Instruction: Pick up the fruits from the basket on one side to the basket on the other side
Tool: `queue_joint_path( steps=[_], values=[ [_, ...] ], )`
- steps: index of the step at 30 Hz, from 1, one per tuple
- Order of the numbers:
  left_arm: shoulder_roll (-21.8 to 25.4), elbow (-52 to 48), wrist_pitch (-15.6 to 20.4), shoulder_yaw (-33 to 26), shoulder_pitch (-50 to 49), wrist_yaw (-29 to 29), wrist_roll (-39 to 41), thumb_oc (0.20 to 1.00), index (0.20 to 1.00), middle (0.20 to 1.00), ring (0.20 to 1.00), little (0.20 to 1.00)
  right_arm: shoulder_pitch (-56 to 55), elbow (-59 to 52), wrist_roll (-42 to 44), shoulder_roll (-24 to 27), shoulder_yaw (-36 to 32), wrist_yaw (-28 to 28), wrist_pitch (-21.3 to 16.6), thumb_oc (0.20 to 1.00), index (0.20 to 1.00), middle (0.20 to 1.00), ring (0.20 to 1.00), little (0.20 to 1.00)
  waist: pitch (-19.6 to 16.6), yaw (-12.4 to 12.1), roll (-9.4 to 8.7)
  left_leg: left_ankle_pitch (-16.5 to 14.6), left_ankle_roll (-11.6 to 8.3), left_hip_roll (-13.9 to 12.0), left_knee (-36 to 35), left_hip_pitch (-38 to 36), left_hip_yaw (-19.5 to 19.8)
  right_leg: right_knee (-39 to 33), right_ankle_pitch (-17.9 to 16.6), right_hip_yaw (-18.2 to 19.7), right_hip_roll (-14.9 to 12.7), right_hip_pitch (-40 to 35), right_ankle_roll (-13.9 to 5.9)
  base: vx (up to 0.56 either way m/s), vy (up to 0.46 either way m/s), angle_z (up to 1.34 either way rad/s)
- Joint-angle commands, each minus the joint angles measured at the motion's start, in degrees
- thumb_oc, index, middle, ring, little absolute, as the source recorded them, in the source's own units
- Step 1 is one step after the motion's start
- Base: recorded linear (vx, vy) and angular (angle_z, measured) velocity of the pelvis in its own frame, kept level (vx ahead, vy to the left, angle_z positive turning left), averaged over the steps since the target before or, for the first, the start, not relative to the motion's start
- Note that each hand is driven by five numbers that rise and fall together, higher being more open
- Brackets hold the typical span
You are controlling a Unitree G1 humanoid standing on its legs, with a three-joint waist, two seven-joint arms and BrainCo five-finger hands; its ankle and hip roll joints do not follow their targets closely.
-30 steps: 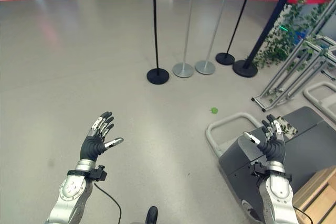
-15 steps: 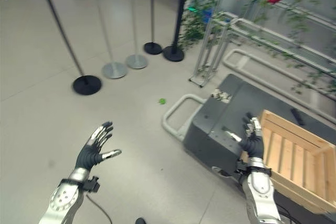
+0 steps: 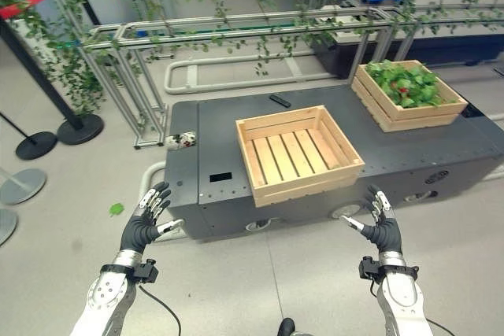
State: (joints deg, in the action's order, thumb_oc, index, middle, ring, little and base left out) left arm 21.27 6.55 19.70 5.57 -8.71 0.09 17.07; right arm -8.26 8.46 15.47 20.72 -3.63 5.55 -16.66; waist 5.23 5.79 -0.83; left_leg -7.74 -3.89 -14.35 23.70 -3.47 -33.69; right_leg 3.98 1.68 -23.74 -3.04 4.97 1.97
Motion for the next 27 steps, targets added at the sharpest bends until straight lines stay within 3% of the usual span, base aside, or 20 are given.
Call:
queue_joint_path(
  steps=[1,2,4,6,8,9,10,13,14,20,27],
  values=[
    [1.72,-3.1,3.15,-0.96,0.5,0.95,0.4,1.0,1.0,1.0,1.0,1.0,5.91,-1.51,3.68,1.18,-1.93,0.66,-3.38,1.0,1.0,1.0,1.0,1.0,2.4,-0.58,-2.02,10.0,-7.21,-5.01,9.91,4.01,6.51,-3.09,4.35,4.51,-0.07,-6.65,-5.68,-0.04,-0.104,-0.8],
    [1.54,-2.91,3.03,-0.71,0.38,1.65,0.36,1.0,1.0,1.0,1.0,1.0,6.38,-1.17,4.09,1.45,-0.75,0.4,-2.99,1.0,1.0,1.0,1.0,1.0,3.59,-2.36,-3.42,10.84,-5.35,-1.35,14.16,8.11,14.6,-4.31,2.96,7.55,-0.02,-6.94,-4.28,-0.09,-0.024,-0.75],
    [1.16,-3.2,2.84,-0.42,0.05,2.71,0.03,1.0,1.0,1.0,1.0,1.0,6.72,-0.31,4.22,1.26,0.85,0.33,-2.59,1.0,1.0,1.0,1.0,1.0,3.55,-3.88,-3.81,6.84,-2.72,5.43,6.97,11.38,23.56,-4.85,2.11,10.24,-0.55,-6.84,-5.43,-0.01,0.069,-1.08],
    [1.3,-3.07,3.25,-0.38,-0.08,3.07,-0.46,1.0,1.0,1.0,1.0,1.0,6.67,0.49,4.12,1.37,1.25,0.1,-2.63,1.0,1.0,1.0,1.0,1.0,3.52,-4.4,-3.52,5.7,-1.74,5.28,-4.88,11.77,27.01,-5.45,1.87,10.95,-0.57,-7.45,-6.84,0.13,0.122,-0.78],
    [1.28,-2.65,3.62,0.0,-0.07,3.42,-0.37,1.0,1.0,1.0,1.0,1.0,6.16,1.06,3.78,1.42,1.45,0.1,-3.12,1.0,1.0,1.0,1.0,1.0,3.19,-4.94,-2.17,9.88,-2.97,4.33,-15.96,11.84,29.48,-5.83,2.14,10.99,-0.37,-8.04,-8.09,0.15,0.139,-0.43],
    [1.26,-2.59,3.65,-0.14,0.0,3.63,-0.54,1.0,1.0,1.0,1.0,1.0,6.11,1.15,3.46,1.65,1.58,0.21,-3.07,1.0,1.0,1.0,1.0,1.0,3.29,-5.58,-2.01,10.67,-3.22,5.28,-16.12,12.92,31.82,-6.16,2.19,11.41,-0.58,-8.49,-8.24,0.15,0.1,-0.53],
    [1.26,-2.39,3.63,-0.68,-0.07,3.67,-0.43,1.0,1.0,1.0,1.0,1.0,6.2,1.52,3.45,1.67,2.07,-0.31,-2.79,1.0,1.0,1.0,1.0,1.0,3.34,-5.79,-2.02,8.45,-2.87,6.59,-16.42,11.31,33.44,-5.81,2.24,12.25,-0.84,-8.64,-8.56,0.12,0.105,-0.33],
    [1.39,-1.72,3.41,-0.73,0.18,3.01,-0.25,1.0,1.0,1.0,1.0,1.0,4.53,1.2,2.62,1.34,1.47,-1.29,-2.74,1.0,1.0,1.0,1.0,1.0,2.63,-5.57,-1.78,8.49,-2.78,6.75,-18.4,9.53,32.99,-4.85,2.17,11.89,-1.1,-8.41,-8.63,0.1,0.099,-0.82],
    [1.77,-1.34,3.38,-0.22,0.58,2.28,-1.04,1.0,1.0,1.0,1.0,1.0,3.33,1.17,2.03,0.98,0.66,-1.41,-2.68,1.0,1.0,1.0,1.0,1.0,2.01,-5.11,-1.97,7.67,-2.35,8.11,-18.23,8.68,33.63,-4.04,2.51,11.76,-1.84,-8.51,-8.82,0.2,0.188,-0.79],
    [1.75,-0.37,2.81,0.2,1.63,2.12,-0.21,1.0,1.0,1.0,1.0,1.0,2.36,2.23,1.45,-0.81,0.7,-1.69,-2.08,1.0,1.0,1.0,1.0,1.0,0.11,-3.87,-2.58,5.89,-0.37,10.31,-19.65,6.66,31.75,-4.14,2.06,14.01,-3.94,-8.46,-9.97,0.12,0.157,0.24],
    [2.35,-0.42,2.46,0.69,2.11,2.08,-1.68,1.0,1.0,1.0,1.0,1.0,2.02,3.61,0.94,-1.52,1.15,-2.01,-1.56,1.0,1.0,1.0,1.0,1.0,-0.88,-3.58,-3.14,5.55,0.16,10.84,-20.58,5.53,31.36,-4.01,2.12,14.11,-4.57,-8.86,-10.46,0.05,0.054,-0.04]
  ],
)
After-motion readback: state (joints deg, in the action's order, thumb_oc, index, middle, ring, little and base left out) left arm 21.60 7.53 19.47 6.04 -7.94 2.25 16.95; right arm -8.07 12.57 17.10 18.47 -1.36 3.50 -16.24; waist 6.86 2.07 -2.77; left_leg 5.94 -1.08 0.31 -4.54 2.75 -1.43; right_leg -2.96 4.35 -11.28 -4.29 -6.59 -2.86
